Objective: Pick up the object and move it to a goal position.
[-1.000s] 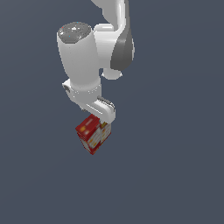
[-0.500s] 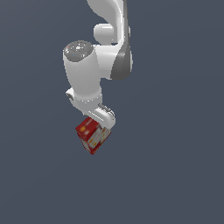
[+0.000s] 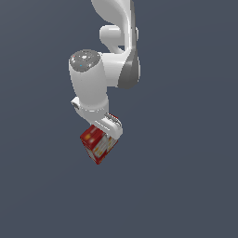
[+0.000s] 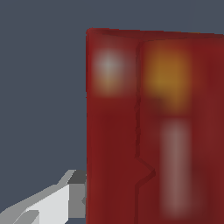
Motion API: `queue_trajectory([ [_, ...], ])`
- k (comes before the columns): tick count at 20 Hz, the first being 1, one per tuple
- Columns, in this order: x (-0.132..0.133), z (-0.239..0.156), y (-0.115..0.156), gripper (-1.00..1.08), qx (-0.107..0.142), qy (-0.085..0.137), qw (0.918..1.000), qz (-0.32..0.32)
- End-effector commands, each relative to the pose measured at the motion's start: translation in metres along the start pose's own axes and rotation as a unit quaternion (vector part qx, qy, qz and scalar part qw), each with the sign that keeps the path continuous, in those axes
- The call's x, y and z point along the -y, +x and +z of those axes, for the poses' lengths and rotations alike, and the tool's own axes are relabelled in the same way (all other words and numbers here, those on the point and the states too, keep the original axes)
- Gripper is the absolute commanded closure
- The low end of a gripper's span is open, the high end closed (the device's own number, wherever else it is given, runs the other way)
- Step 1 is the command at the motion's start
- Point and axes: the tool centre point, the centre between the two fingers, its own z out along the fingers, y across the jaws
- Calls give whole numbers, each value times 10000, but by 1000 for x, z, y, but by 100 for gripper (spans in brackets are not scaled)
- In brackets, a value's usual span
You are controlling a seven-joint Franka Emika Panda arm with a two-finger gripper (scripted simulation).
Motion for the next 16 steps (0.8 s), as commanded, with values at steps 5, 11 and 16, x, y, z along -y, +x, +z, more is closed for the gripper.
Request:
queue_trajectory([
  [5,0,0,0,108,-1,0,10000,3],
  [11,-2,-5,2,108,-1,0,10000,3],
  [16,-10,-26,8,108,0,3,10000,2],
])
